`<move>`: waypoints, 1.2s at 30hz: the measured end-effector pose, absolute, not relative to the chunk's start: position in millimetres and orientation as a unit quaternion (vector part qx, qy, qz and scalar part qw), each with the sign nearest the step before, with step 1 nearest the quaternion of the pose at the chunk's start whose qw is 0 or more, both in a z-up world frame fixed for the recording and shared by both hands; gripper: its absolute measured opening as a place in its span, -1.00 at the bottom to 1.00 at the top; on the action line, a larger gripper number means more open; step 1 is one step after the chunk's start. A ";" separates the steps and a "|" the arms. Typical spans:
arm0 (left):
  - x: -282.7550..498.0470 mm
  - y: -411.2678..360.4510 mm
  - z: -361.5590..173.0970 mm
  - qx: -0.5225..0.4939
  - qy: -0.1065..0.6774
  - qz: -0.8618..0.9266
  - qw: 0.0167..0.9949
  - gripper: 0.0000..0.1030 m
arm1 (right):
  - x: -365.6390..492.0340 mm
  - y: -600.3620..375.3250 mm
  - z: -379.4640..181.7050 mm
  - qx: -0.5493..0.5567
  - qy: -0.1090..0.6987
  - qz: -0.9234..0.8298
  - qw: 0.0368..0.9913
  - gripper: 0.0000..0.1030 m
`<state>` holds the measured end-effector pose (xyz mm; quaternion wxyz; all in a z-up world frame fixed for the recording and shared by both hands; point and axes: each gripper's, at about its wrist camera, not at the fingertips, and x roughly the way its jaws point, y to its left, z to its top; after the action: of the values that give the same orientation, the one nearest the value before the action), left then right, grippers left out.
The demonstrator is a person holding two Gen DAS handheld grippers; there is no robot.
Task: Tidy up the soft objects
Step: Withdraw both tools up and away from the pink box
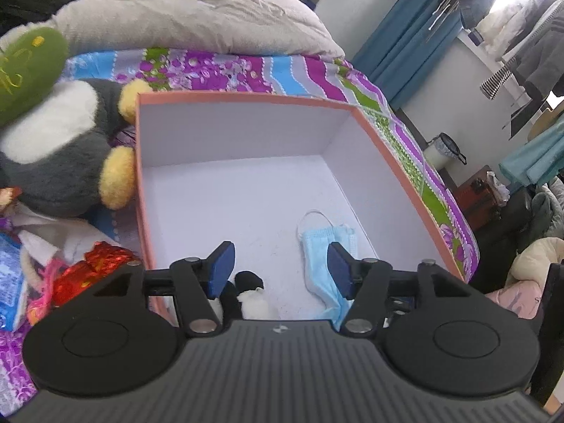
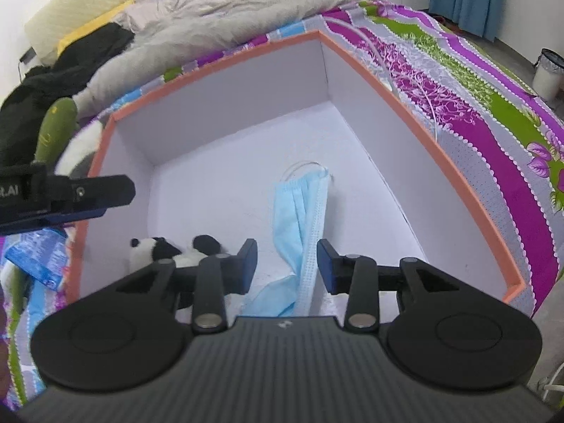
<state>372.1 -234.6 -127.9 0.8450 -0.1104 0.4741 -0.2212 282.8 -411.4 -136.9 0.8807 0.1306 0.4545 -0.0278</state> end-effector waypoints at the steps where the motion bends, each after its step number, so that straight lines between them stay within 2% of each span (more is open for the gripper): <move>1: 369.9 -232.1 -124.9 -0.110 0.472 -0.219 0.847 0.24 | 280.7 -410.8 -133.0 0.131 0.450 -0.026 0.883 -0.22; 10: 328.8 -198.3 -73.9 -0.105 0.426 -0.210 0.873 0.24 | 241.3 -386.6 -71.0 0.129 0.387 -0.007 0.913 -0.22; 21: 225.5 -148.2 3.3 -0.097 0.343 -0.202 0.912 0.24 | 171.1 -335.5 -1.5 0.110 0.314 0.038 0.942 -0.21; 28: 157.0 -109.4 28.3 -0.103 0.313 -0.189 0.925 0.24 | 130.6 -305.7 16.0 0.100 0.289 0.063 0.950 -0.21; 36: 102.1 -70.0 29.4 -0.103 0.300 -0.161 0.935 0.24 | 101.2 -273.9 11.6 0.079 0.292 0.097 0.948 -0.21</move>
<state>102.1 -70.0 29.4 0.9347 -0.1028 0.2996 -0.1613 101.2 -273.9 11.6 0.9483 0.0789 0.2919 0.0966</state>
